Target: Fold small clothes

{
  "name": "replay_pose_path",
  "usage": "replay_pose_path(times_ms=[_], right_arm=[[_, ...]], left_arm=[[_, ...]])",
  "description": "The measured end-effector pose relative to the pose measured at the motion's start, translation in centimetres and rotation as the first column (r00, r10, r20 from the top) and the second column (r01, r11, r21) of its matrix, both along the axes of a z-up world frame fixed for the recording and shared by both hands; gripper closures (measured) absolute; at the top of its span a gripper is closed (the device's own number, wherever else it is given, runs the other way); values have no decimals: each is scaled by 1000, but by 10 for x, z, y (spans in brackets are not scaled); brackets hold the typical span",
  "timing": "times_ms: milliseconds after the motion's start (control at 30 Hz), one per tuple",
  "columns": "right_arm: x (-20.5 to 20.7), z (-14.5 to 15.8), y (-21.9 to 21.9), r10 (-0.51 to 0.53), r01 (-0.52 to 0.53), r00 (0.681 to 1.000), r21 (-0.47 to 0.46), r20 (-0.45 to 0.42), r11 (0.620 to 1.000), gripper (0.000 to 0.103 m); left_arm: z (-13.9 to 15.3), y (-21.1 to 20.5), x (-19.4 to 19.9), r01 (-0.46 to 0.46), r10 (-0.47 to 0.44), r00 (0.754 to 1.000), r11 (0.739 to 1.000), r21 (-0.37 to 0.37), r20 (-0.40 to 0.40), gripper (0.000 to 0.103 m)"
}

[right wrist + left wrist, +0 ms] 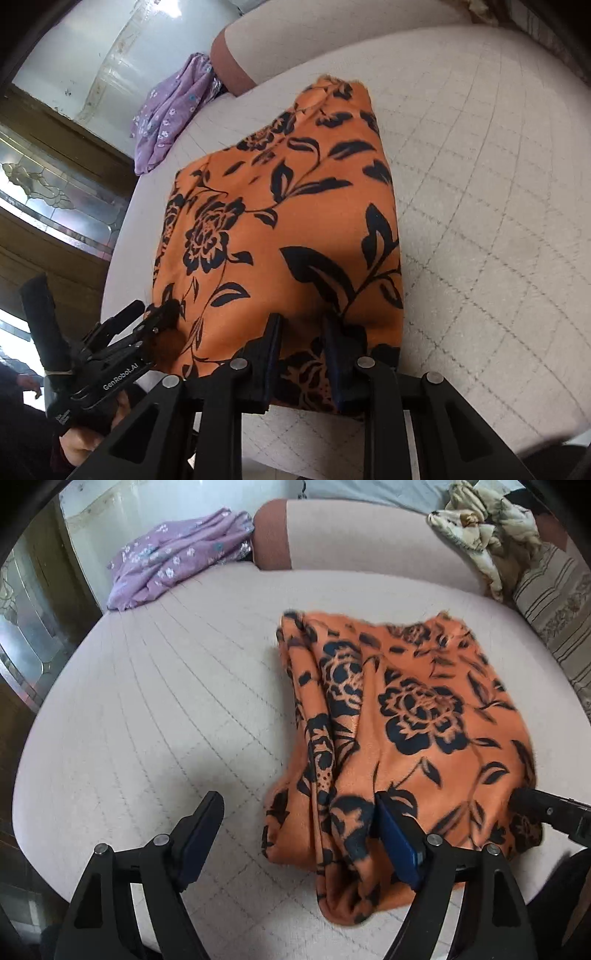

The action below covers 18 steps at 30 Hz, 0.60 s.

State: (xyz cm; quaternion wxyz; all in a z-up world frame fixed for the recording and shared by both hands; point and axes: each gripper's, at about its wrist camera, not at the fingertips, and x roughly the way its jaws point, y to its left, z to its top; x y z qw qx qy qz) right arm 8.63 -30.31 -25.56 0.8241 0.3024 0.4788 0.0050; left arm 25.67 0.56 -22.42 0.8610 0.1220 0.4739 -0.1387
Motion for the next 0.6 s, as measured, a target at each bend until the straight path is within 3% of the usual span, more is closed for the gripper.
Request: replay_pose_path(times_ms=[167,200,233,267,333,433,600], right_arm=[[-21,45,13,-4,8,999,-101,39,995,71],[-28,57,16,-8,17,998,-139,64,990,59],[-34,69,19,-10,26,996,-171,94,985,38],[-42,83,21,-16,42,991,-194,135,980,33],[-57,106,27,-24,74,978,-235,209,969,33],[-75,133,37,-17,98,965,-298,263,950,33],[-95,166,51,-15,131,941,-322,339,938,33]], left_arm=[[65,6,-32,14,-13,979,1000,-7,205,20],[75,7,-35,11,-9,972,1000,-9,233,20],[88,10,-43,9,-5,962,1000,-12,273,19],[98,12,-49,7,-3,954,1000,-13,300,18],[113,15,-55,-4,7,940,1000,-7,342,13],[133,24,-77,-22,26,917,1000,-15,399,13],[160,39,-85,-58,71,903,997,-44,423,12]])
